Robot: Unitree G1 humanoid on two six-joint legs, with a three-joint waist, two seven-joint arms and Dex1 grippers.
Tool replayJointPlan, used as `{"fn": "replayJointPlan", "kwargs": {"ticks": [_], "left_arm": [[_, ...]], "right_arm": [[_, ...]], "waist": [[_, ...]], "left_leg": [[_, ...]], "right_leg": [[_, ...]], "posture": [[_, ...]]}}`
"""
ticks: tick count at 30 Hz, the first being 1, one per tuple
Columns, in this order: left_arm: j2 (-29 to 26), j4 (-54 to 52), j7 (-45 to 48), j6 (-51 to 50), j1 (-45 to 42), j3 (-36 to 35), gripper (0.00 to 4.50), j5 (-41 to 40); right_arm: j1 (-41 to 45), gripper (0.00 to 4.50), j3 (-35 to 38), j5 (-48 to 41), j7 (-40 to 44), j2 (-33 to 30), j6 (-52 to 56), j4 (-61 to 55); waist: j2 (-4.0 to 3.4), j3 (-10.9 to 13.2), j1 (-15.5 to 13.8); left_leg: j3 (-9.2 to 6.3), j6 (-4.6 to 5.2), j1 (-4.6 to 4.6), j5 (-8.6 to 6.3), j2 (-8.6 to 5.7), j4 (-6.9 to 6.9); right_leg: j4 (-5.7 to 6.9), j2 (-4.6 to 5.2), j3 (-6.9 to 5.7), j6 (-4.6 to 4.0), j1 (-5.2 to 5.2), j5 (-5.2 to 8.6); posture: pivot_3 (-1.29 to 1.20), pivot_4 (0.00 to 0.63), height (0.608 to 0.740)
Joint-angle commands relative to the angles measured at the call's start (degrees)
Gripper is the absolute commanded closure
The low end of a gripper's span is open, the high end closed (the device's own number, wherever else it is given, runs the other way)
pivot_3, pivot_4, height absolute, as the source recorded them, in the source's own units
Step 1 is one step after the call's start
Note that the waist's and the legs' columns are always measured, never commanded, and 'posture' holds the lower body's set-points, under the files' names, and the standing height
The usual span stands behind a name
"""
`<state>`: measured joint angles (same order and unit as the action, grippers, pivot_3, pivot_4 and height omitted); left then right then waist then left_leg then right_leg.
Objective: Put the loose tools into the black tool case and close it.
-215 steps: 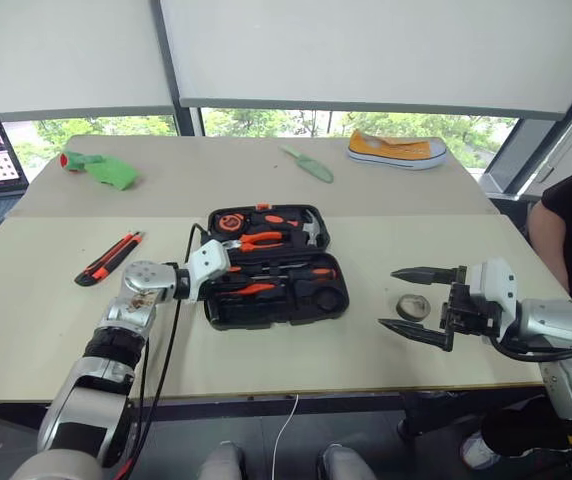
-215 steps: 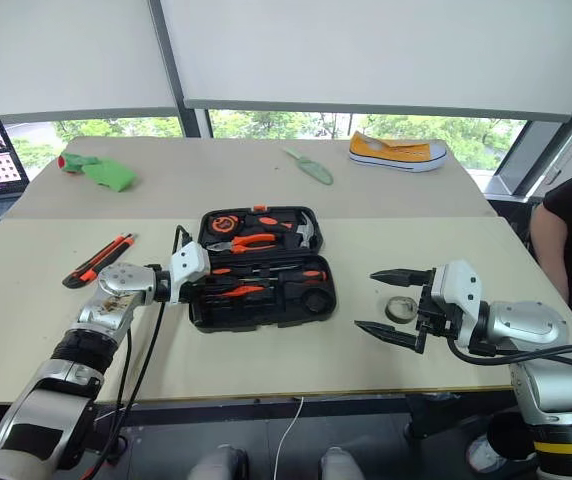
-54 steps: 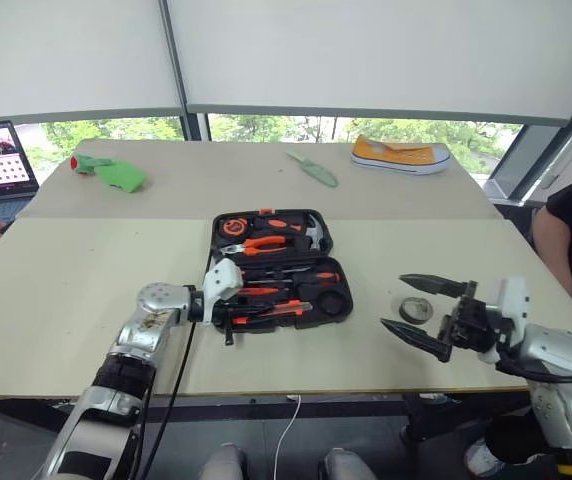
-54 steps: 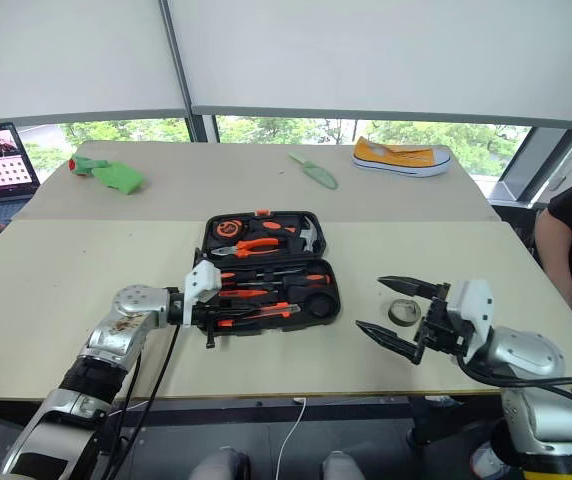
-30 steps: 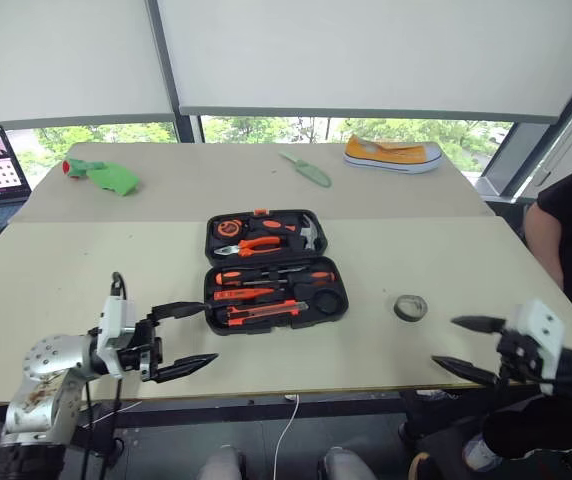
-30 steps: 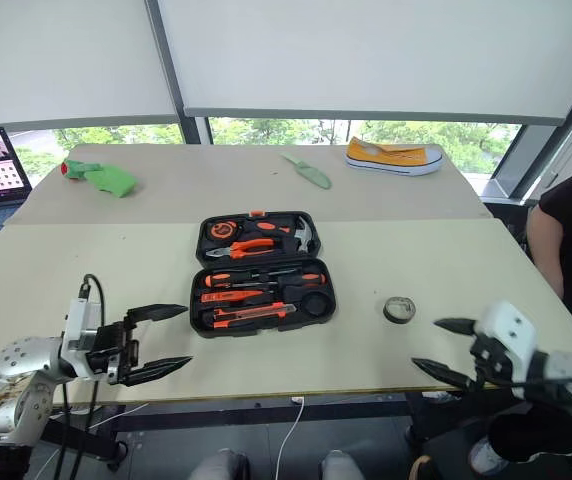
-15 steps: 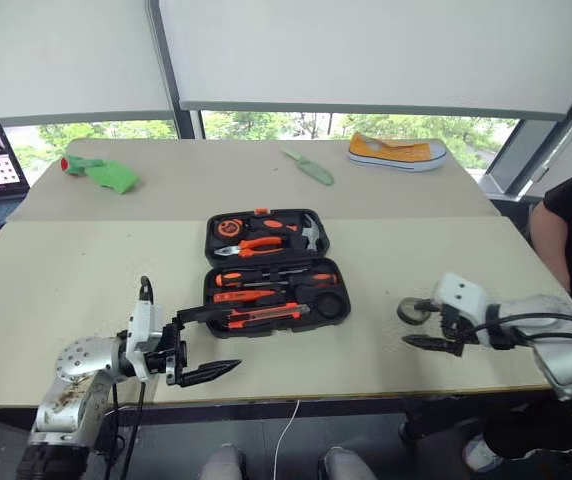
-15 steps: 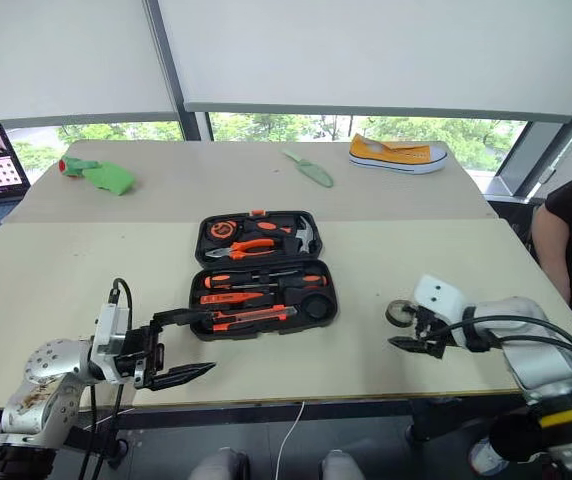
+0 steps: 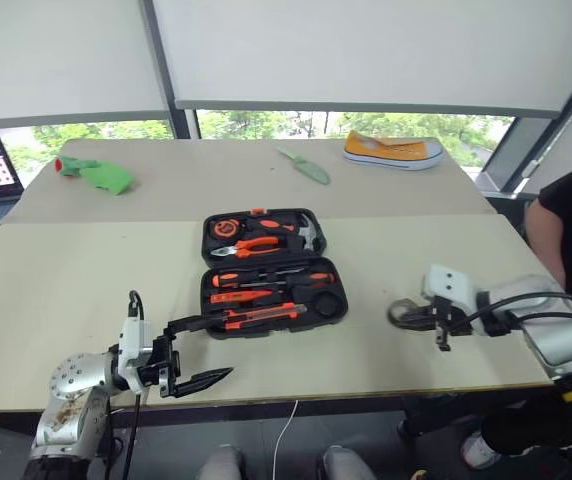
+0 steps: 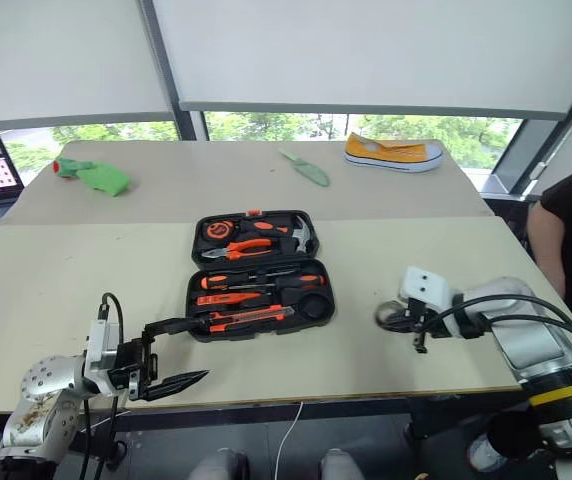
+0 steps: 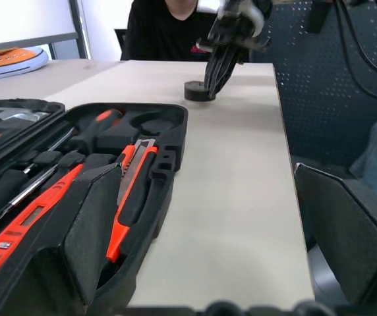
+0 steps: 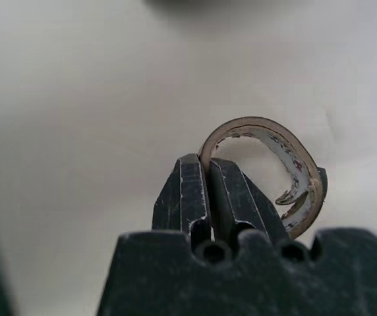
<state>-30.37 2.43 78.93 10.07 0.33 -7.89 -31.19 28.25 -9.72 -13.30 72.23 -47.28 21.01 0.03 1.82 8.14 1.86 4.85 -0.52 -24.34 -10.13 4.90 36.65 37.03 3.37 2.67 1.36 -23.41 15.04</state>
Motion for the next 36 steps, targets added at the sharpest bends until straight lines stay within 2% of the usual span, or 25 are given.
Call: {"fn": "replayJointPlan", "kwargs": {"ticks": [1, 5, 8, 12, 16, 18, 20, 24, 27, 28, 31, 33, 36], "left_arm": [[1.0, 0.5, -1.0, 1.9, 0.1, -1.6, 0.00, -1.2], [1.5, 1.9, -1.0, 2.7, -0.2, -1.7, 0.00, -1.2], [1.8, 2.9, -0.8, 3.6, -0.4, -1.8, 0.00, -1.0], [2.0, 3.7, -1.3, 4.5, -0.5, -2.1, 0.00, -0.8], [2.0, 2.5, -2.4, 4.6, 0.0, -1.9, 0.00, -0.8], [1.8, 1.4, -3.3, 4.0, 0.0, -1.8, 0.00, -0.8], [1.5, 0.7, -4.0, 3.6, -0.1, -1.8, 0.00, -0.8], [-0.1, -2.2, -7.4, -0.2, -1.6, -2.0, 0.00, -0.9], [-3.5, -4.1, -15.0, -10.6, -4.0, -2.9, 0.00, -0.4], [-4.4, -4.0, -16.7, -13.4, -5.1, -3.0, 0.00, -0.5], [-5.4, -0.5, -23.5, -17.6, -10.5, -2.7, 0.73, 3.1], [-5.2, 2.0, -28.1, -20.6, -14.9, -1.9, 1.52, 5.7], [-4.4, 5.7, -34.3, -25.2, -21.2, -0.2, 2.59, 9.5]], "right_arm": [[5.8, 4.42, 0.5, -4.5, -0.4, 4.0, 4.0, -5.3], [10.8, 4.42, -4.8, -1.6, -2.1, 8.0, 8.9, -4.0], [12.9, 4.42, -8.9, 2.2, -2.2, 8.4, 10.4, -0.6], [14.6, 4.42, -12.2, 5.3, -2.9, 9.1, 11.1, 3.3], [14.7, 4.42, -14.0, 6.6, -1.7, 8.8, 13.0, 4.4], [14.6, 3.73, -14.6, 6.0, -0.2, 8.5, 15.2, 3.1], [14.5, 3.24, -14.4, 5.9, -0.5, 8.8, 15.4, 2.6], [15.2, 1.81, -12.3, 4.5, 0.5, 8.2, 14.5, 1.1], [16.6, 0.85, -4.4, -4.4, 5.0, 7.7, 15.1, -0.6], [17.0, 0.85, -2.5, -6.3, 6.7, 7.0, 14.0, 0.3], [18.8, 0.78, -0.3, -4.1, 5.1, 6.0, 9.4, 8.8], [20.4, 0.78, 0.3, -0.9, 0.6, 7.5, 4.3, 16.8], [23.7, 1.50, -1.0, 6.6, -8.6, 10.1, -6.1, 29.4]], "waist": [[-0.06, 0.0, 0.2], [-0.04, 0.1, -0.8], [-0.03, 0.0, -1.3], [-0.03, 0.0, -1.5], [-0.03, 0.0, -1.3], [-0.03, 0.0, -1.3], [-0.03, 0.0, -1.2], [-0.01, 0.0, -1.4], [-0.01, 0.1, -1.4], [-0.01, 0.1, -1.4], [-0.02, 0.1, -1.5], [0.01, 0.1, -1.6], [0.05, 0.1, -1.5]], "left_leg": [[-0.04, 0.00, 0.01, 0.01, -0.01, 0.00], [-0.01, -0.02, -0.01, 0.02, -0.04, 0.01], [0.06, -0.03, -0.11, 0.01, -0.06, 0.02], [0.08, -0.01, -0.81, 0.03, -0.07, 0.14], [0.05, 0.00, -0.84, 0.03, -0.05, 0.14], [0.05, -0.01, -0.83, 0.03, -0.05, 0.14], [0.06, -0.01, -0.83, 0.03, -0.05, 0.15], [0.03, -0.01, -0.83, 0.03, -0.05, 0.15], [0.03, -0.01, -0.85, 0.03, -0.05, 0.15], [0.02, -0.01, -0.85, 0.03, -0.05, 0.15], [0.00, -0.01, -0.84, 0.04, -0.07, 0.18], [0.01, -0.01, -0.81, 0.04, -0.07, 0.21], [0.01, -0.03, -0.81, 0.07, -0.08, 0.22]], "right_leg": [[0.06, -0.02, -0.01, 0.01, -0.01, 0.01], [0.05, 0.06, -0.06, -0.03, 0.00, -0.02], [-0.01, 0.14, -0.04, -0.04, -0.12, -0.02], [0.11, 0.13, -0.03, -0.03, -0.83, -0.08], [0.13, 0.07, -0.04, -0.03, -0.85, -0.08], [0.13, 0.06, -0.05, -0.03, -0.83, -0.08], [0.12, 0.07, -0.04, -0.02, -0.82, -0.08], [0.11, 0.07, -0.06, -0.02, -0.80, -0.08], [0.13, 0.07, -0.06, -0.01, -0.83, -0.08], [0.13, 0.06, -0.06, 0.00, -0.83, -0.09], [0.12, 0.06, -0.06, 0.06, -0.78, -0.11], [0.10, 0.06, -0.07, 0.07, -0.74, -0.12], [0.12, 0.02, -0.07, 0.04, -0.76, -0.16]], "posture": [[0.00, 0.150, 0.740], [0.00, 0.150, 0.740], [0.00, 0.150, 0.740], [0.00, 0.150, 0.740], [0.00, 0.150, 0.740], [0.00, 0.150, 0.740], [0.00, 0.150, 0.740], [0.00, 0.150, 0.740], [0.00, 0.150, 0.740], [0.00, 0.150, 0.740], [0.00, 0.150, 0.740], [0.00, 0.150, 0.740], [0.00, 0.150, 0.740]]}}
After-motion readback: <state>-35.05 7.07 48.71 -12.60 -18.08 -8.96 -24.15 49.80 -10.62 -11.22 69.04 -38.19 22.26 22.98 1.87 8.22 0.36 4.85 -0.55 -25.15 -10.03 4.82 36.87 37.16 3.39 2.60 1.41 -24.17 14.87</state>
